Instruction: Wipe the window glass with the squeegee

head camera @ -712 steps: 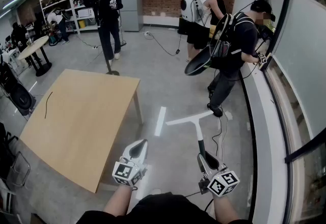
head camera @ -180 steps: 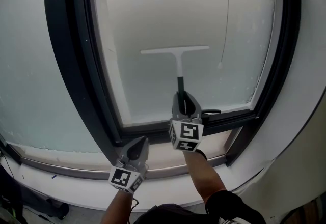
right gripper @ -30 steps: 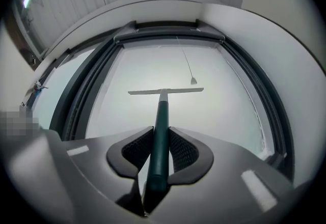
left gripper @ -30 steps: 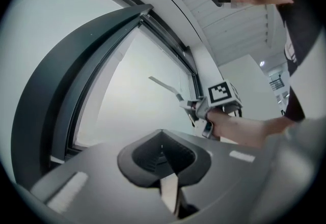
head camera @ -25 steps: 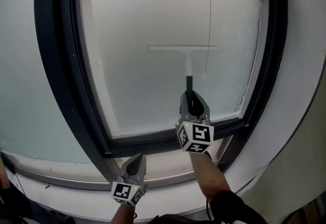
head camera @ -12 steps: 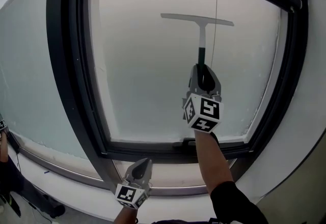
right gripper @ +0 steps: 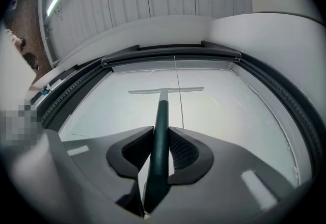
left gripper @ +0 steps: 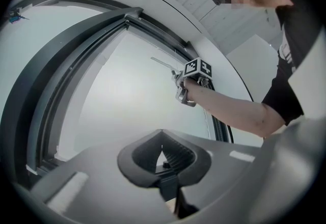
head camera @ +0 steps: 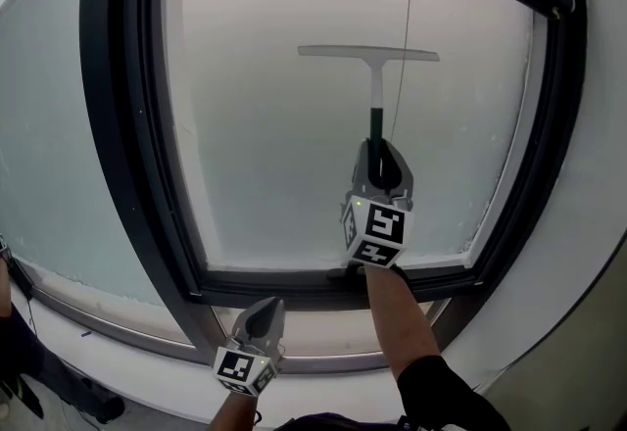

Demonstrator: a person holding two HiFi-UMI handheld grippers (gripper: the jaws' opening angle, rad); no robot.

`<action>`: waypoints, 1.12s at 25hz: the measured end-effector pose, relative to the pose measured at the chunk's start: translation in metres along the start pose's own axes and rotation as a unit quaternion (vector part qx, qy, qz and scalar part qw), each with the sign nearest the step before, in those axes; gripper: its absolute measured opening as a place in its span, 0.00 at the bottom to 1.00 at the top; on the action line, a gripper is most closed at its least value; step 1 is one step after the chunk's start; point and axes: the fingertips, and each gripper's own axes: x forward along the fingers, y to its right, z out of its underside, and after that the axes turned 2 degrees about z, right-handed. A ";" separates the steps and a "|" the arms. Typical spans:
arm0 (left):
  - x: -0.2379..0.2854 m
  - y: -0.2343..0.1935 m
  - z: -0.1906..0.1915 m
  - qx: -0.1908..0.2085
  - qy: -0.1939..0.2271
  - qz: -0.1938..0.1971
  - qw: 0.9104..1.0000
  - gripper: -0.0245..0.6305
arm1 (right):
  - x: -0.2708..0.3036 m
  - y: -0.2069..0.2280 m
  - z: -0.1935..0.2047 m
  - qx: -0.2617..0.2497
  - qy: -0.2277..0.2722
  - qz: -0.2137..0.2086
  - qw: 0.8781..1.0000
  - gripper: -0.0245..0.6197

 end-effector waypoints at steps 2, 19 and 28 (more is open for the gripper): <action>-0.002 0.000 0.001 -0.003 -0.003 0.005 1.000 0.04 | -0.004 -0.001 0.005 0.003 -0.005 0.002 1.000 0.19; -0.013 0.006 0.014 -0.020 -0.031 0.037 0.999 0.04 | -0.047 -0.007 0.044 0.007 -0.051 0.011 0.999 0.19; -0.013 0.013 0.016 -0.024 -0.030 0.044 0.998 0.04 | -0.066 -0.011 0.061 0.013 -0.073 0.006 0.997 0.19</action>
